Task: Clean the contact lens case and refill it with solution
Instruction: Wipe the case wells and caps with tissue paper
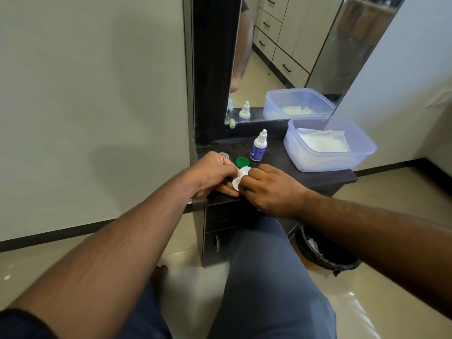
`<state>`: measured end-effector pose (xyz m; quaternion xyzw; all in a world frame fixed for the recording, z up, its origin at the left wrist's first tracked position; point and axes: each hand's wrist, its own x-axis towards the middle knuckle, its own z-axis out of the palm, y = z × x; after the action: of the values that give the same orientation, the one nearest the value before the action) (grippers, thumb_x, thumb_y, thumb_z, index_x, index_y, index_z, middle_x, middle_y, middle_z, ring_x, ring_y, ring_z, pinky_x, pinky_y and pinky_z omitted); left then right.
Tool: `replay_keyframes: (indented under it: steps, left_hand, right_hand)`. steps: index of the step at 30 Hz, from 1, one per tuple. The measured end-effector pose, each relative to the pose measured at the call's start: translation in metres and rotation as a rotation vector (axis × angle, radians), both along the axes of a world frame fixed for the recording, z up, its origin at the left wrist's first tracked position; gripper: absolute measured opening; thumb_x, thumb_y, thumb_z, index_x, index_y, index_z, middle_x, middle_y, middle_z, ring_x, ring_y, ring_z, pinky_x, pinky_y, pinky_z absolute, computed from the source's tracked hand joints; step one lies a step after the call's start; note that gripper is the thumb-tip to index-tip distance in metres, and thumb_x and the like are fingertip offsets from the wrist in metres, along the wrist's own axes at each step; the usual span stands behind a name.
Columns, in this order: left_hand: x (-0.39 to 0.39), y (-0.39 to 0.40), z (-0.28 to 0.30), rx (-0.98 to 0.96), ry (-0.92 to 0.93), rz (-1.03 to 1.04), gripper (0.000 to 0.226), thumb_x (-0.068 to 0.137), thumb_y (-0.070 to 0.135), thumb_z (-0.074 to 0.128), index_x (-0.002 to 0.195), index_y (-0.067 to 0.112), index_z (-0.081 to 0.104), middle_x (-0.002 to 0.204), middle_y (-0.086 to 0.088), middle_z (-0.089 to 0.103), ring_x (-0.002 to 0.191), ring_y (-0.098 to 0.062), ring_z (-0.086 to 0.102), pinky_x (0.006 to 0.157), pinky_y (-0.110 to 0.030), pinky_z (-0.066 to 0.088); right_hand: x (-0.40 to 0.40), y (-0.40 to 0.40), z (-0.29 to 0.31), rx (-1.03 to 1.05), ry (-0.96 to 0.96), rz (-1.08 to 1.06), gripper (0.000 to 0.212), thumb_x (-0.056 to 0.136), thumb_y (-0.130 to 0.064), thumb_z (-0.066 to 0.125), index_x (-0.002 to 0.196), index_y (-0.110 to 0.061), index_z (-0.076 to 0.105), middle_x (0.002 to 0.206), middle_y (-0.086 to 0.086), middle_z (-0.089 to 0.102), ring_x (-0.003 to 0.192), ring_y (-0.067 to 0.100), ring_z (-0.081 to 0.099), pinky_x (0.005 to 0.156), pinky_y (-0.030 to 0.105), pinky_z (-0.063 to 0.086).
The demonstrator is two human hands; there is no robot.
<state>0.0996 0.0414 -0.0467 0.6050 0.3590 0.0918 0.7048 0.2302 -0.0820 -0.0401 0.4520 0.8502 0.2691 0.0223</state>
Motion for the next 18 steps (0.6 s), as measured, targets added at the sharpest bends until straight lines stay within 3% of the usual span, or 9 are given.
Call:
replay_keyframes:
  steps: [2, 4, 9, 11, 12, 13, 15, 18]
  left_hand:
    - [0.001, -0.001, -0.001, 0.021, 0.002, 0.017, 0.009, 0.085, -0.005, 0.06, 0.089, -0.009, 0.066, 0.074, -0.019, 0.063, 0.061, -0.025, 0.066, 0.056, -0.034, 0.061]
    - [0.0, -0.002, 0.0, 0.03, 0.004, 0.021, 0.012, 0.084, -0.006, 0.06, 0.091, -0.013, 0.066, 0.077, -0.021, 0.062, 0.061, -0.027, 0.066, 0.053, -0.032, 0.06]
    - [-0.002, -0.004, 0.003, 0.033, 0.007, 0.036, 0.007, 0.084, -0.006, 0.06, 0.085, -0.008, 0.067, 0.072, -0.019, 0.064, 0.054, -0.021, 0.066, 0.046, -0.027, 0.056]
    - [-0.004, -0.003, 0.003, 0.045, 0.015, 0.044, 0.009, 0.084, -0.005, 0.061, 0.09, -0.009, 0.067, 0.073, -0.019, 0.063, 0.053, -0.019, 0.065, 0.045, -0.025, 0.055]
    - [-0.005, -0.003, 0.003, 0.046, 0.016, 0.048, 0.012, 0.084, -0.004, 0.062, 0.094, -0.01, 0.066, 0.073, -0.019, 0.063, 0.053, -0.019, 0.065, 0.045, -0.025, 0.054]
    - [-0.005, -0.003, 0.002, 0.044, 0.014, 0.051, 0.014, 0.084, -0.004, 0.062, 0.095, -0.011, 0.066, 0.073, -0.019, 0.063, 0.053, -0.019, 0.065, 0.046, -0.026, 0.055]
    - [-0.006, -0.003, 0.003, 0.044, 0.004, 0.056, 0.013, 0.084, -0.004, 0.063, 0.094, -0.011, 0.066, 0.074, -0.02, 0.064, 0.055, -0.019, 0.066, 0.048, -0.028, 0.056]
    - [-0.005, -0.007, 0.004, 0.069, -0.004, 0.061, 0.009, 0.083, -0.003, 0.064, 0.09, -0.009, 0.067, 0.074, -0.02, 0.063, 0.055, -0.019, 0.065, 0.049, -0.028, 0.056]
  right_hand:
    - [-0.009, -0.003, -0.006, -0.002, 0.104, -0.109, 0.01, 0.074, -0.013, 0.074, 0.08, -0.007, 0.068, 0.077, 0.008, 0.061, 0.066, 0.023, 0.053, 0.055, 0.032, 0.042]
    - [-0.024, -0.005, -0.01, -0.052, 0.333, -0.287, 0.013, 0.071, -0.011, 0.073, 0.082, -0.005, 0.069, 0.079, 0.01, 0.061, 0.068, 0.026, 0.056, 0.055, 0.032, 0.045]
    - [-0.056, 0.003, -0.012, -0.151, 0.97, -0.775, 0.024, 0.092, -0.015, 0.052, 0.104, -0.009, 0.071, 0.099, 0.008, 0.061, 0.093, 0.02, 0.057, 0.074, 0.025, 0.041]
    - [-0.065, 0.006, -0.012, -0.149, 1.245, -0.878, 0.025, 0.094, -0.016, 0.052, 0.111, -0.01, 0.07, 0.106, 0.006, 0.064, 0.099, 0.017, 0.059, 0.086, 0.027, 0.045]
    - [-0.069, 0.004, -0.012, -0.136, 1.274, -0.884, 0.025, 0.095, -0.017, 0.051, 0.113, -0.01, 0.068, 0.107, 0.006, 0.063, 0.098, 0.018, 0.06, 0.084, 0.027, 0.046]
    - [-0.071, 0.0, -0.014, -0.124, 1.19, -0.856, 0.026, 0.096, -0.018, 0.049, 0.114, -0.009, 0.065, 0.107, 0.006, 0.06, 0.095, 0.019, 0.059, 0.078, 0.028, 0.046]
    - [-0.072, -0.011, -0.017, -0.098, 0.764, -0.758, 0.025, 0.095, -0.018, 0.048, 0.118, -0.01, 0.057, 0.105, 0.007, 0.052, 0.086, 0.024, 0.058, 0.064, 0.033, 0.044]
    - [-0.059, -0.023, -0.014, -0.082, 0.34, -0.675, 0.033, 0.083, -0.021, 0.064, 0.113, -0.008, 0.062, 0.093, 0.008, 0.058, 0.064, 0.022, 0.058, 0.047, 0.031, 0.037]
